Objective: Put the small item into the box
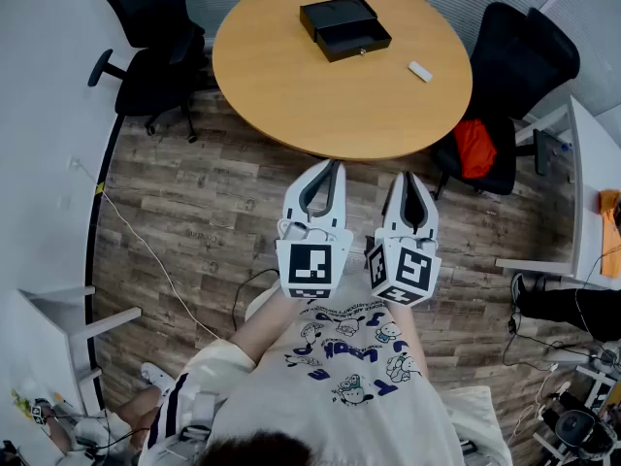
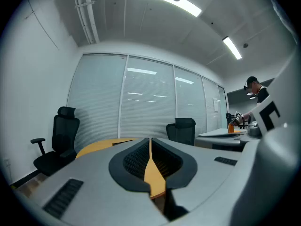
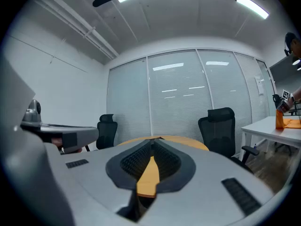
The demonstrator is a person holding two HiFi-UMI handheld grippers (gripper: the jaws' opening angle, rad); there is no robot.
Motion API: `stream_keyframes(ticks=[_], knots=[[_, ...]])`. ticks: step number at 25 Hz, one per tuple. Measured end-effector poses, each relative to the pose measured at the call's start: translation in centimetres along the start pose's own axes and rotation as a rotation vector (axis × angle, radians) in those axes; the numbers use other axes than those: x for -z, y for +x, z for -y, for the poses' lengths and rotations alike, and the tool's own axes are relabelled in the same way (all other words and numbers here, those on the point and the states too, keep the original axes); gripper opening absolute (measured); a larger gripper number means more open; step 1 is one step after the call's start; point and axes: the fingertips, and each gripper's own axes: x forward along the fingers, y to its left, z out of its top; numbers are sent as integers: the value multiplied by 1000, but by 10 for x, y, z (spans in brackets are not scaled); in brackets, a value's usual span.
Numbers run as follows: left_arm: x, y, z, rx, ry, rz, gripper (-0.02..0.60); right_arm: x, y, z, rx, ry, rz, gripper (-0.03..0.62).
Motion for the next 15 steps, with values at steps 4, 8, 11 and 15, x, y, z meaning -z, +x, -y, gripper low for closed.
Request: stream_keyframes(ticks=[4, 8, 11, 15], knots=[[2, 2, -1, -3, -4, -3, 28, 2, 0, 0, -1, 4, -4, 43], [2, 7, -5, 1, -8, -4, 28, 3, 6, -1, 1, 9, -8, 43], [2, 12, -8, 6, -11, -4, 28, 5, 11, -1, 5, 20, -14, 43], [3, 18, -15, 14, -17, -8, 28, 6, 18, -1, 19, 27, -17, 43]])
